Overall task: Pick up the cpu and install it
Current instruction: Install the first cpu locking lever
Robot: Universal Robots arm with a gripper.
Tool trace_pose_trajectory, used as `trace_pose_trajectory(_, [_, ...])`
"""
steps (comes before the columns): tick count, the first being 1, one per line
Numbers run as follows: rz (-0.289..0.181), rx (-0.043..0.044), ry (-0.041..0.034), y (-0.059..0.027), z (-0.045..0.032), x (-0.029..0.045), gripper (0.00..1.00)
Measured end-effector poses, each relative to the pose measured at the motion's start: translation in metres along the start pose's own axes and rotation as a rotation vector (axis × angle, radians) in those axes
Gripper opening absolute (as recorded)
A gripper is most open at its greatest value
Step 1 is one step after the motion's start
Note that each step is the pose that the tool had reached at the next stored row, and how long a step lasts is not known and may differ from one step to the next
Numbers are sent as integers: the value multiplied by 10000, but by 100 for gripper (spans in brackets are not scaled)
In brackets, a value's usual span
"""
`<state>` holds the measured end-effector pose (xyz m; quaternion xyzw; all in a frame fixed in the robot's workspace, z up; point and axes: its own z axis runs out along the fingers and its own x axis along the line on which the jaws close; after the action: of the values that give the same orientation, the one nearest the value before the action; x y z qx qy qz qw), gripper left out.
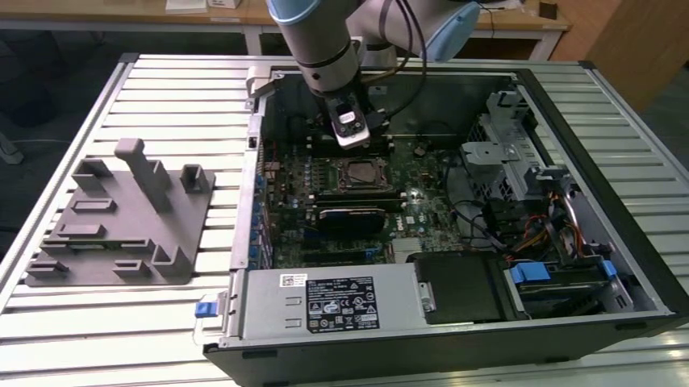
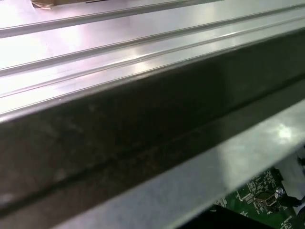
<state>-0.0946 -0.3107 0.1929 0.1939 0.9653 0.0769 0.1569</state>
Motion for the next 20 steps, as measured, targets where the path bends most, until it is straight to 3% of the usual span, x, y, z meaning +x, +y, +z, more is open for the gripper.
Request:
trace_pose_trajectory(6, [-57, 149, -60, -4, 18, 5, 11])
trace_pose_trajectory(15, [-58, 154, -63, -4, 17, 5, 11])
trace_pose_trajectory(20, [-56, 145, -61, 8, -28, -8, 11])
